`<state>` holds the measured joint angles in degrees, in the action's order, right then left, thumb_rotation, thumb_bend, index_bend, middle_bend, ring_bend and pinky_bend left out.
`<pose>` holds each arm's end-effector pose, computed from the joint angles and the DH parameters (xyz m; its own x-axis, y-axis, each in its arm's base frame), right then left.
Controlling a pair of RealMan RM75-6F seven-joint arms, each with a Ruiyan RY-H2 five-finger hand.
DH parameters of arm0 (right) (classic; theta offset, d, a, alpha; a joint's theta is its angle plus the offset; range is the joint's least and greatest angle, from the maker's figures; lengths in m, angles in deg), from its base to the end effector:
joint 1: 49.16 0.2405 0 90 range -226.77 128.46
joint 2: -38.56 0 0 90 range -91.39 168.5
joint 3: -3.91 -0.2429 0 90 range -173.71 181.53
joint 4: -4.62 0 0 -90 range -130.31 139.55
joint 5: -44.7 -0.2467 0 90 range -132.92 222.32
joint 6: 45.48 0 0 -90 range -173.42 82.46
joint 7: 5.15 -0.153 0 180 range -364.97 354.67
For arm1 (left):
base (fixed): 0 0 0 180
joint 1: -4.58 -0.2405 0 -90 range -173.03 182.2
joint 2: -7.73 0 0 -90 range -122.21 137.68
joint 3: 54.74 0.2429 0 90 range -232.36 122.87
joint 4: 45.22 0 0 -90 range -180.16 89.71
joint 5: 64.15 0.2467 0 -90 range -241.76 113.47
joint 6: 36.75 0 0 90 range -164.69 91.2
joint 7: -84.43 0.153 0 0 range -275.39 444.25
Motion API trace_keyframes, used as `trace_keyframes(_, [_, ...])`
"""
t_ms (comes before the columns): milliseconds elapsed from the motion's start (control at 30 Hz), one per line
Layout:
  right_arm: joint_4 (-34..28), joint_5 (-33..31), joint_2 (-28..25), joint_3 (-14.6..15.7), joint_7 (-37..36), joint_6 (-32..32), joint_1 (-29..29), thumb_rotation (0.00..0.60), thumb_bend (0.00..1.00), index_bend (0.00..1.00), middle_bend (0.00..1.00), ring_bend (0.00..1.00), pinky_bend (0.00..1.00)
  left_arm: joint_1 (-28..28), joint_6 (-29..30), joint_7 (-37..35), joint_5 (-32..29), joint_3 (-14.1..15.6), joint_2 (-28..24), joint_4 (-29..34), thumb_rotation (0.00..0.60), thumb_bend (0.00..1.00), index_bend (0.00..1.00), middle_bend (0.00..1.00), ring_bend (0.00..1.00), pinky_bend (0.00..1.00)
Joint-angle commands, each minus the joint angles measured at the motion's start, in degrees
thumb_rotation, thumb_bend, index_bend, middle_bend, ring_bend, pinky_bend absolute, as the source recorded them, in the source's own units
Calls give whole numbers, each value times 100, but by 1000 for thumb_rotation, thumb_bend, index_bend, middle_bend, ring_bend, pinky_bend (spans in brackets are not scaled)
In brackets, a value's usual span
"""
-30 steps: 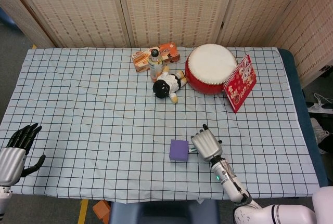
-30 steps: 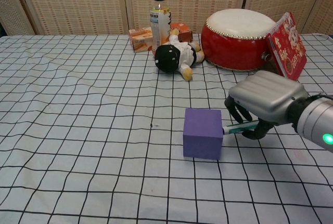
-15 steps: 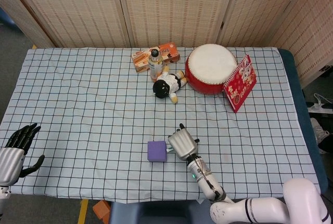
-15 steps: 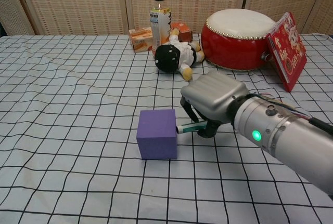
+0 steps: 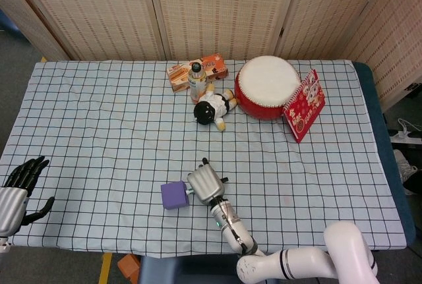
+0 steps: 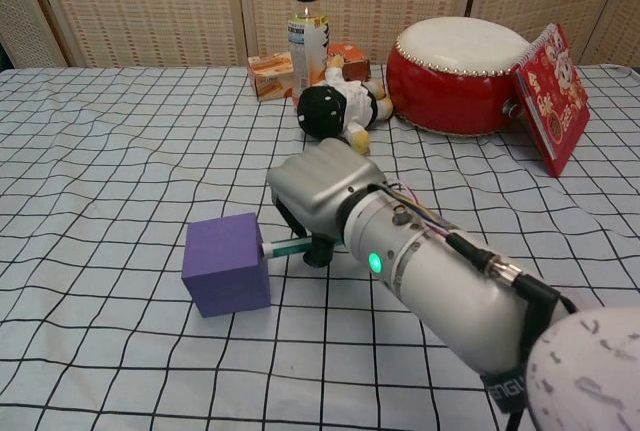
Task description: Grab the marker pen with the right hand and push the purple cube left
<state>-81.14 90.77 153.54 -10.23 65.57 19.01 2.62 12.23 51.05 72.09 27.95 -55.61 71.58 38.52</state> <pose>0.0023 -0.2732 -0.1579 0.7528 -0.1306 0.6452 -0.6064 -0.5192 0.6023 -0.3237 0.2015 0.1334 0.3453 -0.0159 0.9384 0.9265 -0.1539 -0.3435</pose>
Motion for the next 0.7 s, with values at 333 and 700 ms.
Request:
trace_keyframes(333, [778,-288,827,-365,63,-62,666,600,475,913,764,485,255,11,-18,-94,5,6,-25,-17,600,381,0,0,0,100])
trace_keyframes(700, [1508,-309,1413,-644,-188,-174,1072,600,475,913,764,485,255,25,-38,-173,5,8,-37,-45,600,382,0,0,0,101])
